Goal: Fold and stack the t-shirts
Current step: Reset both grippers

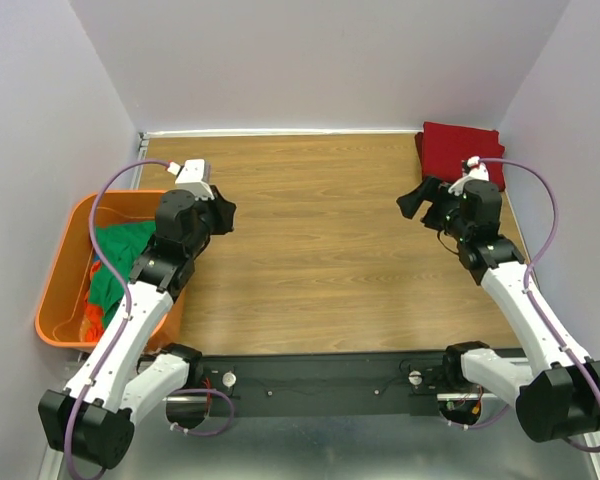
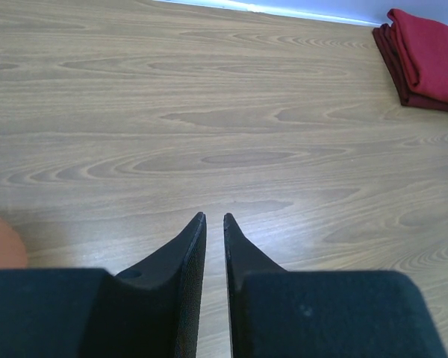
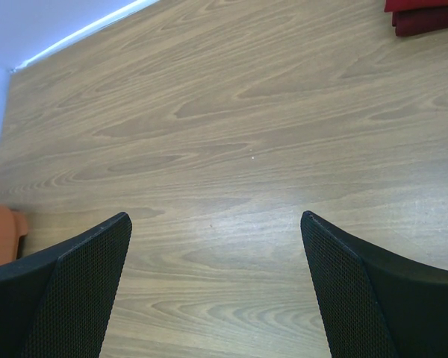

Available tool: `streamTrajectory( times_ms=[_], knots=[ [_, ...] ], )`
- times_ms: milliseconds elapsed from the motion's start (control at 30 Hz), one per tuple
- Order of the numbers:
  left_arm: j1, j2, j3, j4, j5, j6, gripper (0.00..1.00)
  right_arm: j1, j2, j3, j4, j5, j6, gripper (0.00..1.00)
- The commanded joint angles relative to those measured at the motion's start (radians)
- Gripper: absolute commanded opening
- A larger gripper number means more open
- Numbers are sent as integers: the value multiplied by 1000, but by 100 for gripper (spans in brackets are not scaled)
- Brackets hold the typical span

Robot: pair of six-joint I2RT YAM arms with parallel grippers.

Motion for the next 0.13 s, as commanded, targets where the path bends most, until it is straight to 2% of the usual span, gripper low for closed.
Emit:
streamTrajectory(
  times_ms=[0, 100],
  knots=[
    [6, -29, -6, 3, 6, 2, 23, -4, -9, -8, -16, 48, -3, 100],
    [6, -40, -6, 0, 6, 3, 23, -4, -24, -8, -16, 60, 5, 100]
  ],
)
